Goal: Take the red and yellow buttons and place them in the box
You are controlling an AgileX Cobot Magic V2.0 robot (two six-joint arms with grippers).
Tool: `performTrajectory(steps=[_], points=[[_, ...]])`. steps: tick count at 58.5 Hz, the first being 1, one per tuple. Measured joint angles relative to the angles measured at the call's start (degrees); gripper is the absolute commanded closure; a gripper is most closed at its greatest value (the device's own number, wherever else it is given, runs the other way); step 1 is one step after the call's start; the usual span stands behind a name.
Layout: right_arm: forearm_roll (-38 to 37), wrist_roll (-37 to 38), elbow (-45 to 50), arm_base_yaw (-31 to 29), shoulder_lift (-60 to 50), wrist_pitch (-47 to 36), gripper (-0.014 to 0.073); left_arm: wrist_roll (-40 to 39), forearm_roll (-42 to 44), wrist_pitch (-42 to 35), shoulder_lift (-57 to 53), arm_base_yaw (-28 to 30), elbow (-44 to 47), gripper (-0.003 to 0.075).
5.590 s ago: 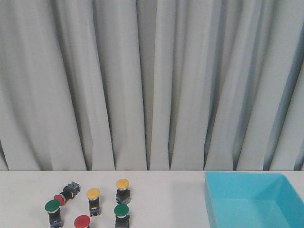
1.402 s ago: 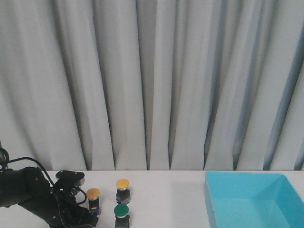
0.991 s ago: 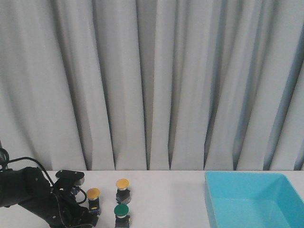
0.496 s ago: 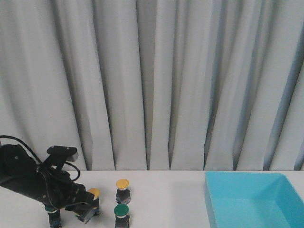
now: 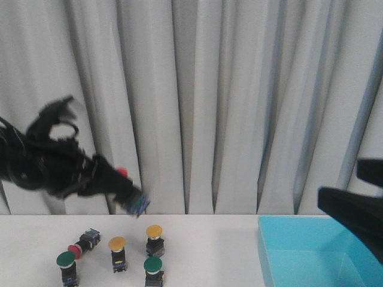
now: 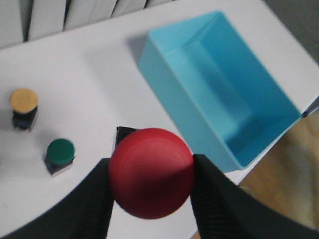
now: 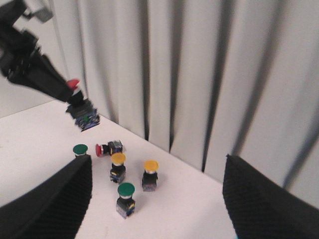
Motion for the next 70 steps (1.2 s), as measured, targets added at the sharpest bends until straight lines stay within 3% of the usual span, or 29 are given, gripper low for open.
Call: performTrajectory(steps=[15,24,45,70], points=[[1.41,-7.91,-10.40,0.40,9.23,6.21,0.0071,0.05,-8.44,1.81,-2.10,0.00,-6.93,0.0727],[1.41,-12.67,-14.43,5.74,13.82,5.03,0.0071,0.11,-13.31,1.81,-2.10,0.00,-7.20,0.0727],[-2.85,-18.68,-16.60,24.74,21.68,-9.80,0.0071,0.11,-15.59,2.86,-2.10,0.00,-7.20,0.0727],[-2.92,-22.03,-16.82,34.95,27.68,-25.32,0.0071,0.11,-16.22,3.37,-2.10,0.00,-7.20,0.0727]])
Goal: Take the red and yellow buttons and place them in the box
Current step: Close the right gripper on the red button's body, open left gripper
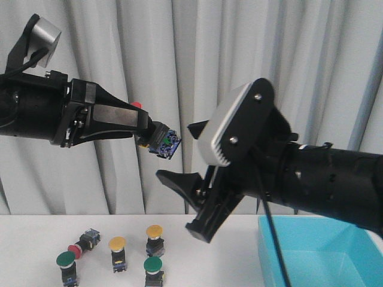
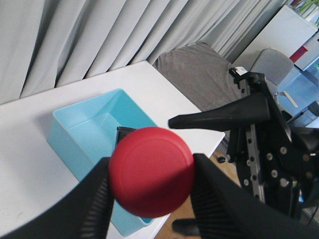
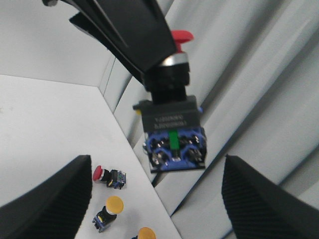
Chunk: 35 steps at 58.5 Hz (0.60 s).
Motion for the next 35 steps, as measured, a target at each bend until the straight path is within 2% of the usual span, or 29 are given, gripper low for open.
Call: performTrajectory(steps=[19,35], points=[[0.17,0.09,-7.83,0.86,4.98,-0.91,0.0071,0.00,-0.10,1.08,0.00,0.00,0.00,0.0727],[0.17,0.63,-8.82,0.86,7.25,1.06,0.0071,0.00,-0.16,1.46,0.00,0.00,0.00,0.0727]])
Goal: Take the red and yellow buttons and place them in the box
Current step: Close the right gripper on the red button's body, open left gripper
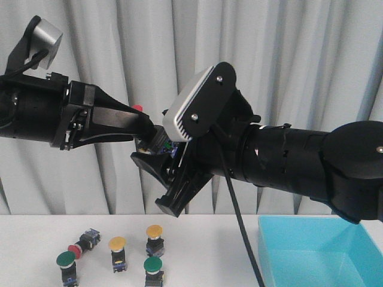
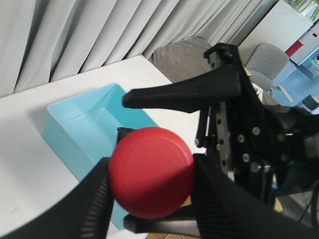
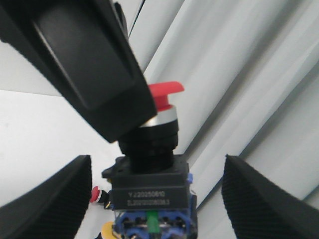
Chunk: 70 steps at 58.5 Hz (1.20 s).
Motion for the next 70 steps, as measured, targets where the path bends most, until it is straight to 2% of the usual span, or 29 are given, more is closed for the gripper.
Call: performTrajectory(steps=[10,19,43,47,53,60,70], points=[[-0.12,0.00,0.00,0.00,0.88,0.41,0.0086,0.00,-0.01,0.12,0.00,0.00,0.00,0.0727],[-0.18,0.00,0.00,0.00,0.97,0.41,0.0156,0.00,-0.06,0.22,0.00,0.00,0.00,0.0727],[-0.43,0.00,0.00,0.00,0.97,0.72,0.0558,0.10,-0.11,0.13,0.00,0.00,-0.31,0.0727],[-0.43,0.00,0.00,0.00,0.97,0.72,0.0605,0.10,-0.11,0.13,0.00,0.00,-0.31,0.0725],[-0.43,0.00,0.00,0.00,0.97,0.77,0.0603,0.10,-0.11,0.13,0.00,0.00,-0.31,0.0717],[-0.43,0.00,0.00,0.00,0.97,0.77,0.0602,0.10,-0.11,0.13,0.00,0.00,-0.31,0.0667],[-0.43,0.00,0.00,0.00,0.97,0.77,0.0602,0.10,-0.11,0.13,0.00,0.00,-0.31,0.0500]])
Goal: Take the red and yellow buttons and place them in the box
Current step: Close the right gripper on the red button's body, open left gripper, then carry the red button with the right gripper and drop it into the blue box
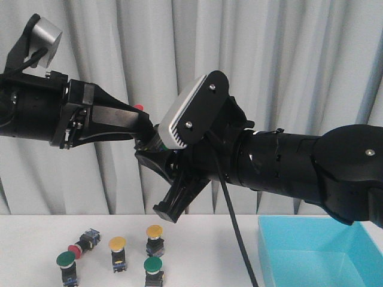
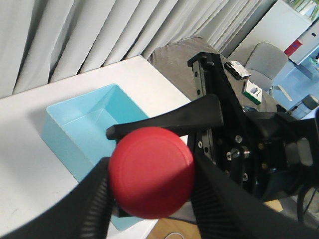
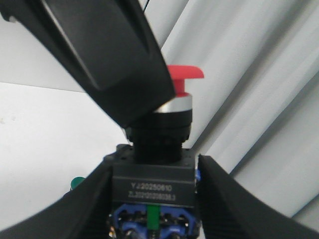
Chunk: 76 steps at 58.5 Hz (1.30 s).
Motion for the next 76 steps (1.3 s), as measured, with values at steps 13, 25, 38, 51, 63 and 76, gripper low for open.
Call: performTrajectory(steps=[13,25,38,51,63,76], points=[[0.05,0.02,0.00,0.00,0.00,0.00,0.0602,0.00,0.00,-0.65,0.00,0.00,0.00,0.0225],[0.05,0.07,0.00,0.00,0.00,-2.00,0.0602,0.00,0.00,-1.24,0.00,0.00,0.00,0.0126],[0.22,0.13,0.00,0.00,0.00,-6.51,0.0602,0.05,0.00,-1.67,0.00,0.00,0.00,0.0126],[0.67,0.13,0.00,0.00,-1.62,-15.61,0.0602,0.05,0.00,-1.67,0.00,0.00,0.00,0.0126],[4.16,0.13,0.00,-2.62,-7.72,-21.08,0.0602,0.05,1.81,-1.62,0.00,0.00,0.00,0.0134],[14.78,0.24,0.57,-16.46,-13.72,-23.16,0.0602,0.05,9.06,-0.36,0.00,0.00,0.00,0.0169]])
